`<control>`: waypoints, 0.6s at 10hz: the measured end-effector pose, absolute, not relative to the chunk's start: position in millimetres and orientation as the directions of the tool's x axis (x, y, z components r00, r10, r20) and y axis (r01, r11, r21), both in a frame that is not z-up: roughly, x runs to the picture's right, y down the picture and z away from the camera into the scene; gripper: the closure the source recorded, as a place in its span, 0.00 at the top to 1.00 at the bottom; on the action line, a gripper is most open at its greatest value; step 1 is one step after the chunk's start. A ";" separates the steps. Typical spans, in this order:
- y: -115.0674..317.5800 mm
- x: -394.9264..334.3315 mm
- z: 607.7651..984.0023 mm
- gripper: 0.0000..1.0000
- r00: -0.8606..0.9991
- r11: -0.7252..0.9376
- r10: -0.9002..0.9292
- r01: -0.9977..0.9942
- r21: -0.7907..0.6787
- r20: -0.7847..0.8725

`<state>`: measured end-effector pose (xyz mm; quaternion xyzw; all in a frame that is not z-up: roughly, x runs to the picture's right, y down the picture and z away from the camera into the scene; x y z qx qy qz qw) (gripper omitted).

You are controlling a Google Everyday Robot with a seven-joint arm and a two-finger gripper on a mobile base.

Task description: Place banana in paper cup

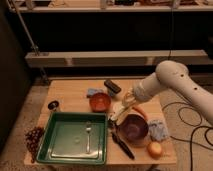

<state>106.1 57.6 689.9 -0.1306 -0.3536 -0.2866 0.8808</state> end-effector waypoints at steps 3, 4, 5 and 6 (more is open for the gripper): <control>50.2 99.9 696.5 0.00 0.577 0.797 -0.420 0.604 -0.019 0.701; 48.1 97.2 698.5 0.00 0.573 0.795 -0.422 0.607 -0.018 0.702; 45.9 95.7 699.5 0.00 0.572 0.794 -0.423 0.608 -0.017 0.703; 42.1 95.7 700.8 0.00 0.573 0.794 -0.424 0.607 -0.017 0.702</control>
